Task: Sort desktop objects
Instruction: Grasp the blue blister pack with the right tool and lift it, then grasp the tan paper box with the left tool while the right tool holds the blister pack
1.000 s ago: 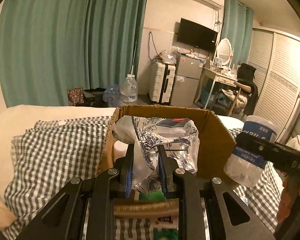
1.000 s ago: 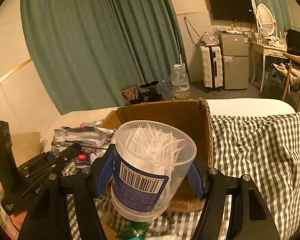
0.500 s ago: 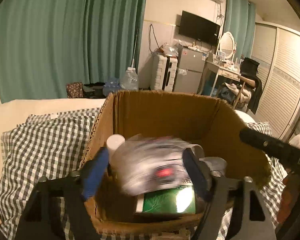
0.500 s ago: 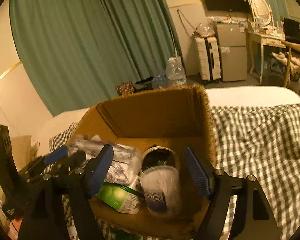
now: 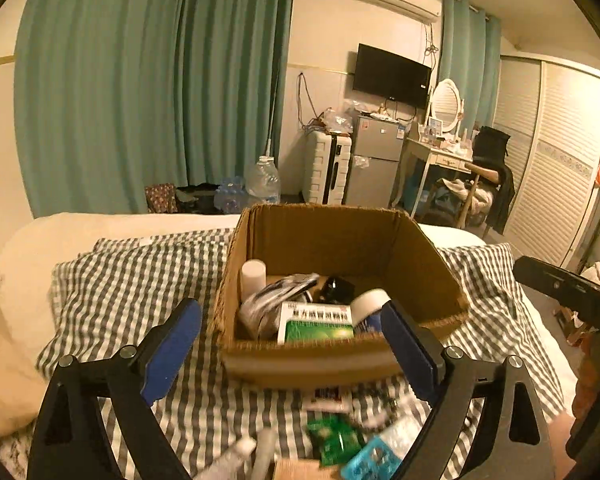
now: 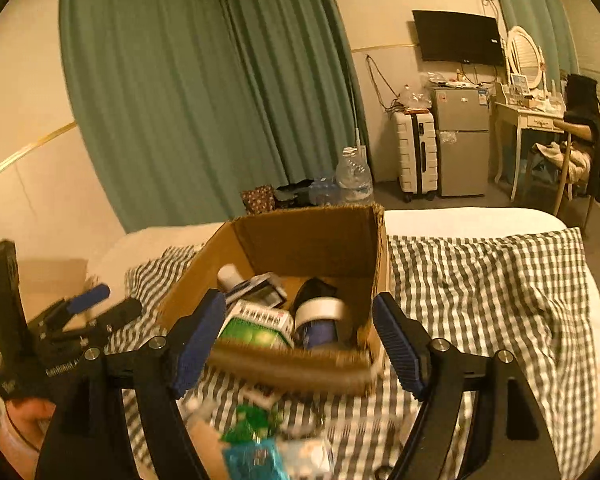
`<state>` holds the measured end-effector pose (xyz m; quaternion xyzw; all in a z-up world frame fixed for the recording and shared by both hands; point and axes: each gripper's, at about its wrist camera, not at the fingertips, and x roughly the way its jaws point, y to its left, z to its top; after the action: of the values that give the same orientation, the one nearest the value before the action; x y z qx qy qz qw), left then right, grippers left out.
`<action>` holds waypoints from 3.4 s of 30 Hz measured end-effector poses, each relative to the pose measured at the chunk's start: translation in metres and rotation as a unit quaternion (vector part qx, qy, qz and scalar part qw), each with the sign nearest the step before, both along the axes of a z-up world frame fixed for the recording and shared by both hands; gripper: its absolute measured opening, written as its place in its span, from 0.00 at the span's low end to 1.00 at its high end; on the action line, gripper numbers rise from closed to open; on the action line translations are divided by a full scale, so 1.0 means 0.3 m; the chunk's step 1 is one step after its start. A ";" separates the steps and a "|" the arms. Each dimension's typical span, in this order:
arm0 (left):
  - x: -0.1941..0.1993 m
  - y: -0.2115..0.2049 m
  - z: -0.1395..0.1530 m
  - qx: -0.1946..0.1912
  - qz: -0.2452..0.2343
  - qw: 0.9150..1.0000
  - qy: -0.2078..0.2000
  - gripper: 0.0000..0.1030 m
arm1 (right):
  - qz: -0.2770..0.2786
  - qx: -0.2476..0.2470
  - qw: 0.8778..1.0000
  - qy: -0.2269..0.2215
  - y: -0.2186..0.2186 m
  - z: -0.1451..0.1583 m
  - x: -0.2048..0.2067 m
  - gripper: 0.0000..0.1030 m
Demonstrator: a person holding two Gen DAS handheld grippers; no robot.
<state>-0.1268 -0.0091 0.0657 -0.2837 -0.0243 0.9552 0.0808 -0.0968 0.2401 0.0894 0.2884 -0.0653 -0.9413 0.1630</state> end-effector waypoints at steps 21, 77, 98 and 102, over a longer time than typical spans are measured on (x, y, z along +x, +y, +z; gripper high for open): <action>0.335 0.000 -0.256 -0.011 0.036 0.997 -0.073 0.94 | 0.034 0.015 0.996 -0.085 -0.077 -0.210 0.277 0.73; 0.237 0.205 -0.611 -0.254 -0.352 0.896 -0.091 0.94 | 0.078 -0.032 0.983 -0.163 -0.072 -0.496 0.183 0.67; 0.108 0.154 -0.693 -0.197 -0.428 0.873 -0.128 0.99 | 0.004 -0.048 0.981 -0.188 -0.174 -0.496 0.122 0.67; 0.119 0.156 -0.679 -0.175 -0.409 0.884 -0.142 0.96 | -0.003 -0.038 0.982 -0.183 -0.171 -0.468 0.145 0.67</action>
<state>-0.0910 0.0377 -0.1378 -0.4102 0.2501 0.7757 0.4091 -0.0535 0.1888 -0.0509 0.4489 -0.1307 -0.8701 0.1561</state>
